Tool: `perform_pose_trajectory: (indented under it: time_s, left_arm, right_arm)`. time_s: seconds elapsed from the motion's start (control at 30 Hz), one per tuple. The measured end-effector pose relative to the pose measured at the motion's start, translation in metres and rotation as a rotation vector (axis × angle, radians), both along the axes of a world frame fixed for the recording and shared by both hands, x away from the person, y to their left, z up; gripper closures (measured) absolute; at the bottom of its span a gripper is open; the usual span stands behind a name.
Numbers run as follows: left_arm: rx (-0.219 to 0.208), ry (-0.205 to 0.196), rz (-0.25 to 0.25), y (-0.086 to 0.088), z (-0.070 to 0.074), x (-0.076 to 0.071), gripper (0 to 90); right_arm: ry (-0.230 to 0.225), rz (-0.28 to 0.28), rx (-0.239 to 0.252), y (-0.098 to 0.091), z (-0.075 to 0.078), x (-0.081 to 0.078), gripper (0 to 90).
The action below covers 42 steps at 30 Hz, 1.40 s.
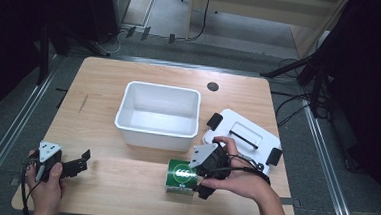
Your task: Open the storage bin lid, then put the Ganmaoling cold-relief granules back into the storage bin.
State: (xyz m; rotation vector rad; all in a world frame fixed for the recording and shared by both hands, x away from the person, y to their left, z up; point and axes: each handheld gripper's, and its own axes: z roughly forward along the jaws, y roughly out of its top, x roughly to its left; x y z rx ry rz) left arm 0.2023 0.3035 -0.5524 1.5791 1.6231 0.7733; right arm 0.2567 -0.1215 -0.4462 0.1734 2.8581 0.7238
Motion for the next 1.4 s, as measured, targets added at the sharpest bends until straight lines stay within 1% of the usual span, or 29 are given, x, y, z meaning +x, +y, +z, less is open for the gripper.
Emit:
perform_pose_trajectory:
  time_s: [0.03,0.07,0.1,0.17,0.2,0.27,0.33,0.43,0.57,0.6,0.63,0.7,0.73,0.77,0.87,0.97,1.03,1.1,1.17,1.2,1.23,1.27,1.3,1.4]
  left_arm:
    - [0.0,0.001,0.0,0.0,0.0,0.0,0.4]
    - [0.0,0.0,0.0,0.0,0.0,0.0,0.4]
    - [0.001,-0.002,-0.001,0.0,0.0,0.0,0.4]
    - [0.001,-0.002,-0.002,0.0,0.0,0.0,0.4]
    - [0.0,-0.002,-0.002,0.0,0.0,0.0,0.4]
    - [-0.002,-0.004,-0.003,0.001,0.0,-0.001,0.4]
    - [-0.004,-0.005,-0.006,0.001,0.0,-0.001,0.4]
    - [-0.003,-0.004,-0.007,0.001,0.0,-0.001,0.4]
    - [-0.002,-0.003,-0.005,0.001,0.0,-0.001,0.5]
    - [-0.002,-0.005,-0.005,0.001,0.0,-0.001,0.4]
    - [-0.001,-0.004,-0.005,0.0,0.0,-0.001,0.4]
    - [-0.001,-0.005,-0.005,0.0,0.0,-0.001,0.4]
    - [-0.002,-0.004,-0.004,0.001,0.0,-0.001,0.4]
    - [-0.003,-0.004,-0.004,0.001,0.0,-0.001,0.4]
    - [-0.004,-0.004,-0.004,0.001,0.0,-0.001,0.4]
    - [-0.006,-0.007,-0.003,0.001,0.0,-0.002,0.4]
    - [-0.004,-0.007,-0.004,0.001,0.0,-0.002,0.4]
    - [-0.005,-0.007,-0.004,0.001,0.0,-0.001,0.4]
    - [-0.005,-0.004,-0.006,0.001,0.0,-0.001,0.4]
    - [-0.005,-0.004,-0.006,0.001,0.0,-0.001,0.4]
    - [-0.005,-0.005,-0.005,0.001,0.0,-0.001,0.4]
    - [-0.005,-0.004,-0.005,0.001,0.0,-0.001,0.4]
    - [-0.005,-0.003,-0.006,0.001,0.0,-0.001,0.4]
    - [-0.005,-0.005,-0.005,0.001,0.0,-0.001,0.4]
  right_arm:
    - [0.002,0.009,-0.011,0.004,-0.002,-0.002,0.0]
    - [0.002,0.009,-0.011,0.004,-0.002,-0.002,0.0]
    - [0.011,0.01,-0.024,0.008,-0.003,-0.003,0.0]
    - [0.01,0.028,-0.027,0.011,-0.005,-0.003,0.0]
    - [0.019,0.035,-0.028,0.012,-0.005,-0.003,0.0]
    - [0.02,0.036,-0.031,0.013,-0.005,-0.004,0.2]
    - [0.031,0.042,-0.037,0.017,-0.009,-0.004,0.3]
    - [0.034,0.049,-0.041,0.019,-0.012,-0.004,0.3]
    - [0.048,0.068,-0.058,0.024,-0.019,0.0,0.4]
    - [0.054,0.066,-0.063,0.025,-0.02,0.0,0.4]
    - [0.051,0.073,-0.066,0.026,-0.021,0.001,0.4]
    - [0.069,0.069,-0.077,0.028,-0.023,0.001,0.4]
    - [0.069,0.078,-0.078,0.029,-0.025,0.002,0.7]
    - [0.072,0.075,-0.086,0.03,-0.026,0.002,1.9]
    - [0.07,0.067,-0.084,0.031,-0.027,0.005,5.3]
    - [0.077,0.07,-0.091,0.032,-0.029,0.007,5.9]
    - [0.082,0.072,-0.111,0.034,-0.031,0.007,6.1]
    - [0.077,0.083,-0.139,0.037,-0.032,0.008,6.2]
    - [0.085,0.086,-0.162,0.039,-0.034,0.008,6.6]
    - [0.085,0.086,-0.162,0.039,-0.034,0.008,6.6]
    - [0.095,0.091,-0.177,0.042,-0.036,0.01,6.7]
    - [0.104,0.091,-0.184,0.043,-0.036,0.011,9.1]
    - [0.114,0.098,-0.185,0.043,-0.036,0.011,13.9]
    - [0.113,0.111,-0.191,0.044,-0.035,0.011,15.4]
